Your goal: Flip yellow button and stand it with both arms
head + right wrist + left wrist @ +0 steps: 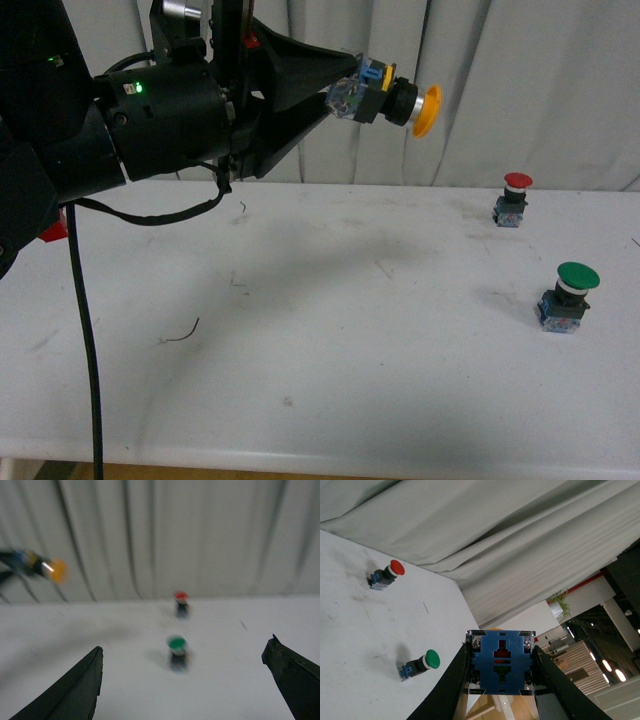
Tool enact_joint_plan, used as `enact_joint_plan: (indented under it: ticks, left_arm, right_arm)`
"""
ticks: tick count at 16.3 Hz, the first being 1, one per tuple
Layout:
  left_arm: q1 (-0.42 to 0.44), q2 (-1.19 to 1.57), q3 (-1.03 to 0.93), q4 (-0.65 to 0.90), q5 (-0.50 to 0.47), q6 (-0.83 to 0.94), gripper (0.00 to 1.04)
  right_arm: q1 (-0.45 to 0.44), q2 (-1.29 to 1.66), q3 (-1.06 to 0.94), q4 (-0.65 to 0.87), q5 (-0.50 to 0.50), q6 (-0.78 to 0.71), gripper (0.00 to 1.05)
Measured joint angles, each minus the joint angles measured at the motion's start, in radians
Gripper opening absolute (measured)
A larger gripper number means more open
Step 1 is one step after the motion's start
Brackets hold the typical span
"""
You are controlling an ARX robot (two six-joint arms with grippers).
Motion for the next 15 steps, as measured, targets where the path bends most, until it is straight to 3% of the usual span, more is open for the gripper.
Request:
enact_joint_plan:
  ticks: [2, 3, 4, 6, 7, 11, 15]
  left_arm:
    - [-0.004, -0.002, 0.0, -0.012, 0.01, 0.002, 0.3]
    - [-0.006, -0.002, 0.0, -0.034, 0.013, 0.006, 0.3]
    - [-0.006, -0.002, 0.0, -0.029, 0.013, 0.006, 0.3]
    - [0.0, -0.003, 0.006, -0.029, 0.013, 0.009, 0.3]
    - [0.0, -0.003, 0.006, -0.028, 0.01, 0.009, 0.3]
    - [0.007, -0.002, 0.008, -0.016, -0.002, 0.008, 0.3]
    - [0.007, 0.013, 0.018, -0.012, -0.006, 0.001, 0.3]
  right_arm:
    - [-0.139, 0.221, -0.002, 0.44, -0.344, 0.22, 0.98]
    - [-0.137, 0.398, 0.0, 0.635, -0.444, 0.322, 0.98]
    - [-0.136, 0.605, 0.014, 0.845, -0.476, 0.416, 0.98]
    - [-0.121, 1.009, 0.22, 1.213, -0.44, 0.546, 0.98]
    - [-0.108, 1.182, 0.357, 1.295, -0.421, 0.612, 0.98]
    - [-0.036, 1.694, 0.713, 1.281, -0.364, 0.871, 0.98]
    - [0.093, 1.895, 0.777, 1.279, -0.338, 1.183, 0.98]
